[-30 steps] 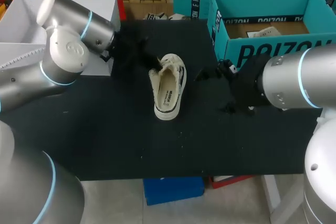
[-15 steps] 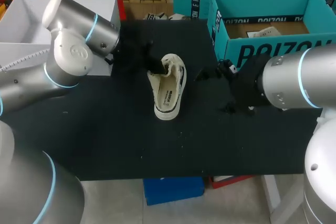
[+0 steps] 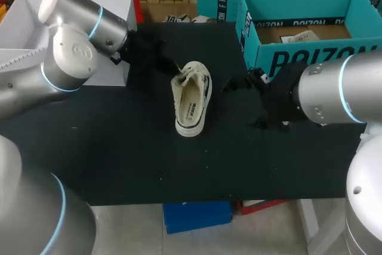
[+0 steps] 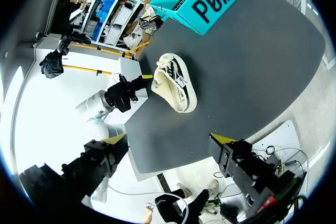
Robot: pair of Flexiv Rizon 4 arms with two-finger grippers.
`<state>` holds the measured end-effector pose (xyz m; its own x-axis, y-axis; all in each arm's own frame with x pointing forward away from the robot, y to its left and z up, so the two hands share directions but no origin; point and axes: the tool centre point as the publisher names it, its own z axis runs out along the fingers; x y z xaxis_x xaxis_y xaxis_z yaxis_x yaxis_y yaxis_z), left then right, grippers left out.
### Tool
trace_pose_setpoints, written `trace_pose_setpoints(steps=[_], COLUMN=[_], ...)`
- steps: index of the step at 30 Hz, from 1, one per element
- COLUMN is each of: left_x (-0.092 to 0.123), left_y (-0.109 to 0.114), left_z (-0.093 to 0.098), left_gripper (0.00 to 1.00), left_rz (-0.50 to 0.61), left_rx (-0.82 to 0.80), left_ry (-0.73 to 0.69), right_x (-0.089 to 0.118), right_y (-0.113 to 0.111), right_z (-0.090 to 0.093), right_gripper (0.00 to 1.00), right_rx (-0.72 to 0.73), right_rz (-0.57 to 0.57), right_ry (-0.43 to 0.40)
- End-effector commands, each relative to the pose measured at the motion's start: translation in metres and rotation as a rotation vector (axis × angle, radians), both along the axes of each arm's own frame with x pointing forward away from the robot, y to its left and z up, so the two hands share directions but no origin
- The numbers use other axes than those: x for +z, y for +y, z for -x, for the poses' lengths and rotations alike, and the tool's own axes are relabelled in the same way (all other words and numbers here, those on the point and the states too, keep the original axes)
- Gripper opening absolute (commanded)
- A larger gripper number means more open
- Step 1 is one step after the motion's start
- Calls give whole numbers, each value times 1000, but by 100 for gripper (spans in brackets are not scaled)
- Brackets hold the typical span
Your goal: Take the shoe out of the shoebox, open the shoe tongue, remove and reinsert the insole, then place the shoe into the shoebox
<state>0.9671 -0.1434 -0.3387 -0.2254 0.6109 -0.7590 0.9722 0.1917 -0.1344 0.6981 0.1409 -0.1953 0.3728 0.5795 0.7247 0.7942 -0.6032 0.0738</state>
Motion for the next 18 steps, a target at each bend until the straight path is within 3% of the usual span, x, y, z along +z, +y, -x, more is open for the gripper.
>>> trace_pose_setpoints(steps=[1, 11, 18], left_x=[3, -11, -9], left_y=[7, -28, -44], left_z=[0, -6, -14], left_gripper=[0, 0, 0], left_rz=[-3, 23, 30], left_rx=[10, -23, -40], left_ry=[3, 29, 25], right_x=[-3, -3, -3], right_y=[7, 7, 7], right_z=[0, 0, 0], right_gripper=[100, 100, 100], right_rx=[-84, -84, -84], right_rz=[41, 41, 41], right_ry=[-61, -61, -61])
